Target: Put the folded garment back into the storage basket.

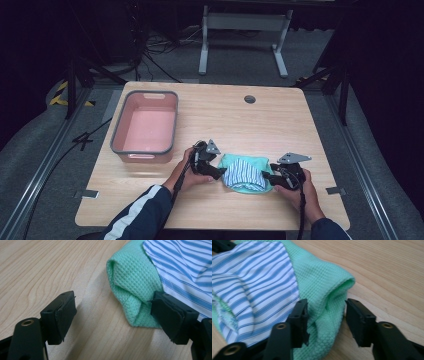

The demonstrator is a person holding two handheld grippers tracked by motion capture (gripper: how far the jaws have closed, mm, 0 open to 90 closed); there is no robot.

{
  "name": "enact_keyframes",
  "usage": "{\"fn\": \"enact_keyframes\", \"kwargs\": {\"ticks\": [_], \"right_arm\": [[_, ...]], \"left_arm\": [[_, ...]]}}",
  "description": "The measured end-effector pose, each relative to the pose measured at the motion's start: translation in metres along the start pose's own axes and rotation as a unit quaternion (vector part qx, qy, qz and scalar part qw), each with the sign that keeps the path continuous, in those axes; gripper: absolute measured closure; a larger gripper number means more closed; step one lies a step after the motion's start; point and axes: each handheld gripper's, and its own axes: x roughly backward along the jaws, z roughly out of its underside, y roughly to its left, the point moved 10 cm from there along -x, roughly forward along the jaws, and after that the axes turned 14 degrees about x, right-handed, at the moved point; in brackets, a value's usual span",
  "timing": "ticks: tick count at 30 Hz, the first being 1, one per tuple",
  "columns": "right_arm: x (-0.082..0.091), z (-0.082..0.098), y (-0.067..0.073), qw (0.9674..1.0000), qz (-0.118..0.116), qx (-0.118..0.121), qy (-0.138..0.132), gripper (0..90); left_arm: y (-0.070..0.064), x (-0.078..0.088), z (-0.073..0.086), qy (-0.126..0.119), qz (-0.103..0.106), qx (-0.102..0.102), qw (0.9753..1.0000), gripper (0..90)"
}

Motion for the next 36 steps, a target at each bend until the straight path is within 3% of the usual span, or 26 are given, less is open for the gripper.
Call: {"fn": "enact_keyframes", "kwargs": {"ticks": [1,3,7,11,13,17,22,36], "right_arm": [[0.000,0.000,0.001,1.0000,-0.002,0.003,0.000,61.0],[0.000,-0.001,0.005,0.9999,-0.009,0.007,0.000,68.3],[0.001,-0.002,0.006,0.9999,-0.014,0.002,0.000,72.5],[0.001,-0.003,0.008,0.9998,-0.018,-0.001,0.002,76.8],[0.001,-0.003,0.009,0.9998,-0.017,0.000,0.001,78.4],[0.001,-0.003,0.010,0.9999,-0.015,0.005,0.002,80.0],[0.002,-0.005,0.010,0.9999,-0.009,0.015,0.002,82.3],[0.013,-0.010,0.006,0.9998,-0.007,0.007,-0.017,83.7]], "left_arm": [[-0.002,0.000,0.000,-0.005,-0.001,0.000,1.0000,22.6],[-0.007,0.001,0.001,-0.002,0.002,-0.008,1.0000,33.8],[-0.012,0.003,0.001,0.005,0.005,-0.010,0.9999,44.9],[-0.019,0.004,0.002,0.012,0.009,-0.008,0.9999,65.6],[-0.021,0.004,0.002,0.012,0.018,-0.014,0.9997,71.9],[-0.021,0.005,0.003,0.011,0.048,-0.003,0.9988,80.8],[-0.021,0.005,0.003,0.011,0.052,-0.008,0.9986,83.3],[-0.024,0.011,0.002,0.019,0.047,-0.025,0.9984,84.4]]}}
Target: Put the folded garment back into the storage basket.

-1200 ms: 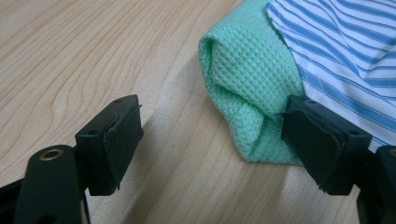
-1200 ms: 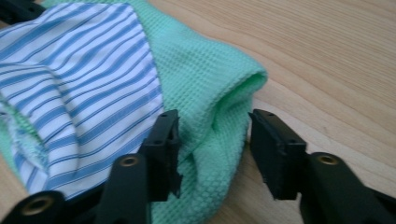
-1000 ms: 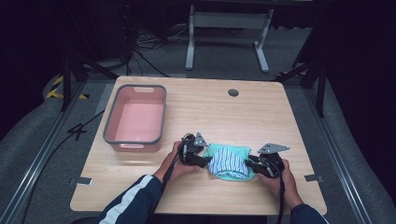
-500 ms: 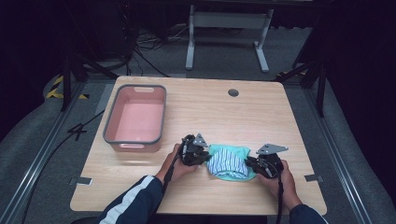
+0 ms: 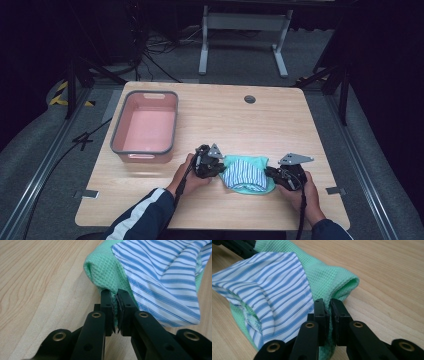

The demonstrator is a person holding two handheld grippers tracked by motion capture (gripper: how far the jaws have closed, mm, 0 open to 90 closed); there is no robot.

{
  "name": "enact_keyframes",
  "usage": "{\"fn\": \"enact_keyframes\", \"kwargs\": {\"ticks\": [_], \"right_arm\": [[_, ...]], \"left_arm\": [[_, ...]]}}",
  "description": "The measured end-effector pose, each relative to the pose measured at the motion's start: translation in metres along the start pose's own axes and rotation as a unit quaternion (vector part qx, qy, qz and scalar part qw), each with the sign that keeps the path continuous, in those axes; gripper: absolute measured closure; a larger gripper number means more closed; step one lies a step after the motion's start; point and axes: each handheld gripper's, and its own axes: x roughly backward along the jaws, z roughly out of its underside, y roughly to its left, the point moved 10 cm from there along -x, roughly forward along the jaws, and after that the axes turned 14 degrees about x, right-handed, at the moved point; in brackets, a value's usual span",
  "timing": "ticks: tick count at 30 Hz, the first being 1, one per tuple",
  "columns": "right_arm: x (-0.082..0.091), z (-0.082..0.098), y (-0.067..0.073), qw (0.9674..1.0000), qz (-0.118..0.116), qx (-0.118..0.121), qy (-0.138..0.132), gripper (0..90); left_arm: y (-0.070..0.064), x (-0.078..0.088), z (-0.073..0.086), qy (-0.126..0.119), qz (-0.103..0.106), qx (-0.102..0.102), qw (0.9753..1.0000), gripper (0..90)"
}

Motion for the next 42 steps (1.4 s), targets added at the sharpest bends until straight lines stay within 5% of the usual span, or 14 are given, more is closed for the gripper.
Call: {"fn": "enact_keyframes", "kwargs": {"ticks": [24,42], "right_arm": [[0.023,-0.025,-0.010,0.9996,0.003,-0.013,-0.024,84.3],[0.024,-0.059,-0.022,0.9990,0.007,-0.017,-0.040,84.4]], "left_arm": [[-0.009,0.024,-0.033,-0.009,-0.003,-0.030,0.9995,85.1],[0.007,0.047,-0.056,-0.020,-0.029,-0.028,0.9990,85.2]]}}
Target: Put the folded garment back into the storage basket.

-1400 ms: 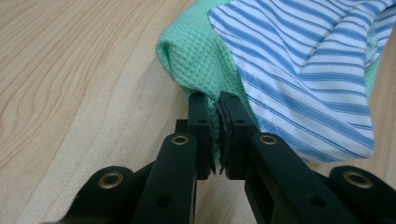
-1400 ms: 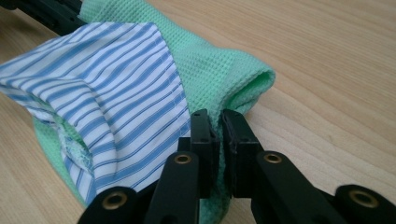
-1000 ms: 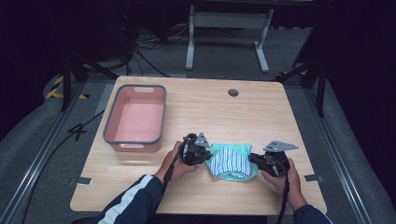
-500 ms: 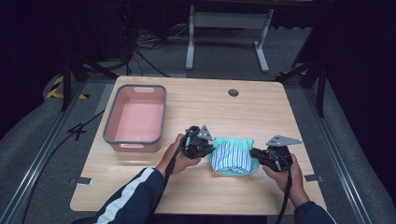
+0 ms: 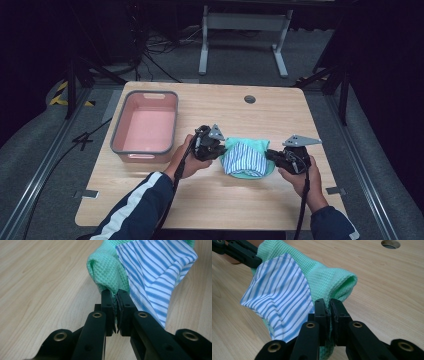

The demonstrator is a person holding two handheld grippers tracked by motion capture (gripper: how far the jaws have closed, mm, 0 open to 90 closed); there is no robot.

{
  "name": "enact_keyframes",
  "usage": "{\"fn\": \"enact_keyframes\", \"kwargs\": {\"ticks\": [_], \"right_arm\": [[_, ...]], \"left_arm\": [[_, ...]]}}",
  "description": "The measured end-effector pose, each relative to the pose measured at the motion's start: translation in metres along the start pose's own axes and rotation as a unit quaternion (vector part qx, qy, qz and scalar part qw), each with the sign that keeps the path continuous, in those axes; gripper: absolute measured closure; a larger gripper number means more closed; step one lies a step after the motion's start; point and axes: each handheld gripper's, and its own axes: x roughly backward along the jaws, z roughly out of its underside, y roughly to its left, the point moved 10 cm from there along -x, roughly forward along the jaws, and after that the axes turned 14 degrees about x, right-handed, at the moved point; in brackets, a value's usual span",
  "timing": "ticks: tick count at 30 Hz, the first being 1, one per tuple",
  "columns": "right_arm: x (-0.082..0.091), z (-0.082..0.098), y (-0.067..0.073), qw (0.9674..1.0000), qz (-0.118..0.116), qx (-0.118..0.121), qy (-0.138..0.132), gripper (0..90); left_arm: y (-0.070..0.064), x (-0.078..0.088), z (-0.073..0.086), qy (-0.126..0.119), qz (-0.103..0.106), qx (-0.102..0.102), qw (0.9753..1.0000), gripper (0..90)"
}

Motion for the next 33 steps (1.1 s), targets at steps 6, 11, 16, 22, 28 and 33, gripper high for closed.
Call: {"fn": "enact_keyframes", "kwargs": {"ticks": [6,11,16,22,28,33], "right_arm": [[0.003,-0.015,-0.003,1.0000,0.002,0.007,-0.004,84.4],[0.004,-0.031,-0.003,0.9998,0.002,0.016,-0.008,84.5],[0.004,-0.051,-0.001,0.9995,0.000,0.029,-0.012,84.5],[0.001,-0.073,0.002,0.9990,-0.002,0.039,-0.019,84.5],[-0.005,-0.094,0.007,0.9983,-0.007,0.051,-0.028,84.5],[-0.015,-0.110,0.012,0.9980,-0.009,0.055,-0.029,84.7]], "left_arm": [[0.004,0.011,-0.007,-0.007,-0.004,-0.003,1.0000,85.2],[0.008,0.023,-0.015,-0.014,-0.013,-0.007,0.9998,85.2],[0.017,0.037,-0.022,-0.024,-0.023,-0.004,0.9994,85.3],[0.031,0.054,-0.025,-0.029,-0.042,-0.003,0.9987,85.2],[0.043,0.072,-0.027,-0.035,-0.063,0.000,0.9974,85.3],[0.056,0.083,-0.025,-0.036,-0.075,0.006,0.9965,85.2]]}}
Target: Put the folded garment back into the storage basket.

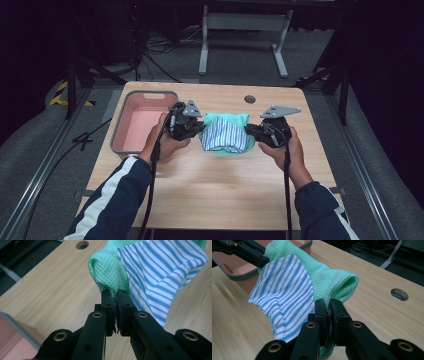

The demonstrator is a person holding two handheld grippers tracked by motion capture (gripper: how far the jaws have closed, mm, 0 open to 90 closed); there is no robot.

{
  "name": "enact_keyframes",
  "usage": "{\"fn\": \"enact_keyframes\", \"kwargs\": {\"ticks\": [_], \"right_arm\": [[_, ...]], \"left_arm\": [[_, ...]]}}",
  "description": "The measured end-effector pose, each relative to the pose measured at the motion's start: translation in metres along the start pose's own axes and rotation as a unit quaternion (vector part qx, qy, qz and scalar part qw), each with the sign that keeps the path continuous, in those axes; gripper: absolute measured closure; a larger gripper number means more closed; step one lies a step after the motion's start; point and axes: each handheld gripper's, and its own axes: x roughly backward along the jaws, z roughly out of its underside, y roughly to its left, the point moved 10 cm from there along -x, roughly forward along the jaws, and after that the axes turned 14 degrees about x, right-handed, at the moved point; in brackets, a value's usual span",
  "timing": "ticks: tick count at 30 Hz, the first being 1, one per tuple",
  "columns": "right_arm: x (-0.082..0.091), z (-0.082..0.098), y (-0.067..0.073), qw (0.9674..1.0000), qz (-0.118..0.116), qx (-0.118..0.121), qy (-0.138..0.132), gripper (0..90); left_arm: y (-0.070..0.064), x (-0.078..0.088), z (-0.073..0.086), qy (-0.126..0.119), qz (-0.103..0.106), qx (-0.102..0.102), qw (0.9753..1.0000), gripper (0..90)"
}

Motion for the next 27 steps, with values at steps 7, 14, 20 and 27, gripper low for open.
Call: {"fn": "enact_keyframes", "kwargs": {"ticks": [7,14,20,27], "right_arm": [[-0.014,-0.025,0.008,0.9999,-0.008,0.009,-0.009,84.7],[-0.029,-0.048,0.017,0.9997,-0.014,0.017,-0.012,84.7],[-0.038,-0.064,0.024,0.9993,-0.021,0.027,-0.015,84.7],[-0.047,-0.081,0.033,0.9988,-0.033,0.029,-0.023,84.7]], "left_arm": [[0.022,0.015,0.003,-0.002,-0.016,0.017,0.9997,85.2],[0.041,0.034,0.003,-0.011,-0.036,0.029,0.9989,85.3],[0.053,0.050,0.005,-0.021,-0.048,0.038,0.9979,85.3],[0.068,0.066,0.009,-0.024,-0.063,0.048,0.9966,85.3]]}}
